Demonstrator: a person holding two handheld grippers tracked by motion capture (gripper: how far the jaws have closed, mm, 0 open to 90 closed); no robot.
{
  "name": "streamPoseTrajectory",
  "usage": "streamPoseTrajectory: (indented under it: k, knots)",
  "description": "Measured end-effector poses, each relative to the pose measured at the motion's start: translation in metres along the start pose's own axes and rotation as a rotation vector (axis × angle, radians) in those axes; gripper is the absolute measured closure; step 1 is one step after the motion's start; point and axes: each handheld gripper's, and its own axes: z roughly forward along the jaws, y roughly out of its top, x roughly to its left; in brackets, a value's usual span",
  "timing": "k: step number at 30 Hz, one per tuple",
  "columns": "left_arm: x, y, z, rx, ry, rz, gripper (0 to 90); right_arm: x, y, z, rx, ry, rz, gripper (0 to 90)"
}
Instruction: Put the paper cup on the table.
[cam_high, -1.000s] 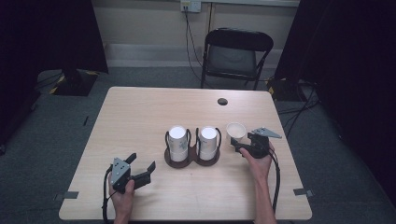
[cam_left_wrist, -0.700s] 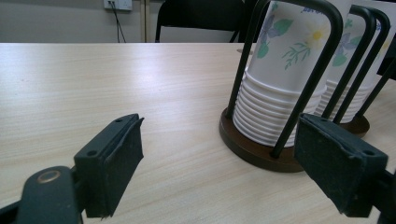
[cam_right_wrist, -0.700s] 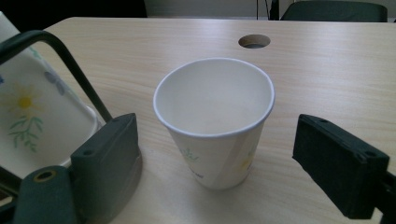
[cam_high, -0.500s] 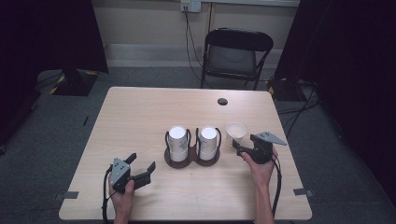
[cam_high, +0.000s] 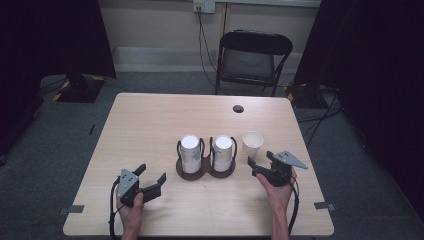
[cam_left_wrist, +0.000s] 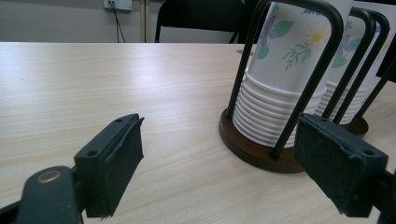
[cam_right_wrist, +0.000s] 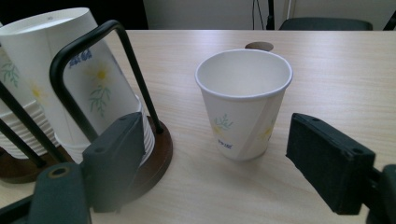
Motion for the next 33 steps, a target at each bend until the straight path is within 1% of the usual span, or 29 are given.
streamPoseTrajectory:
  k: [2, 3, 8, 10, 12, 14, 17, 19, 23, 26, 29, 33]
  knots:
    - [0.000, 0.000, 0.000, -0.003, 0.000, 0.002, 15.7, 0.003, -0.004, -0.002, -0.006, 0.013, -0.014, 19.5]
    - [-0.001, 0.000, 0.000, -0.004, 0.004, 0.003, 15.7, 0.004, -0.006, -0.003, -0.006, 0.010, -0.017, 19.3]
    - [0.000, 0.000, 0.000, -0.004, 0.010, -0.003, 15.8, 0.015, -0.015, -0.012, -0.031, 0.021, -0.020, 18.4]
    - [0.000, 0.000, -0.001, -0.003, 0.010, -0.002, 15.8, 0.018, -0.017, -0.014, -0.030, 0.021, -0.024, 18.9]
    - [0.000, 0.000, -0.001, -0.006, 0.011, -0.003, 15.9, 0.020, -0.020, -0.018, -0.037, 0.015, -0.022, 18.7]
    - [0.000, 0.000, 0.000, 0.000, 0.012, -0.011, 15.9, 0.022, -0.023, -0.022, -0.047, 0.000, -0.032, 18.3]
    - [0.001, 0.000, 0.000, 0.003, 0.010, -0.011, 15.9, 0.024, -0.027, -0.028, -0.066, -0.014, -0.045, 17.0]
    - [0.000, 0.000, 0.000, 0.004, 0.013, -0.009, 15.9, 0.025, -0.030, -0.031, -0.072, -0.016, -0.041, 16.7]
    - [0.000, 0.000, 0.000, 0.004, 0.016, -0.008, 15.9, 0.026, -0.040, -0.033, -0.059, -0.016, -0.037, 16.7]
    - [0.000, 0.000, 0.000, 0.004, 0.019, -0.003, 15.9, 0.027, -0.045, -0.036, -0.060, -0.031, -0.037, 16.9]
    - [0.000, 0.000, 0.000, 0.009, 0.022, -0.006, 15.9, 0.027, -0.049, -0.038, -0.071, -0.036, -0.022, 16.9]
    - [0.000, 0.000, 0.000, 0.008, 0.020, -0.009, 15.9, 0.029, -0.056, -0.039, -0.090, -0.047, -0.023, 16.9]
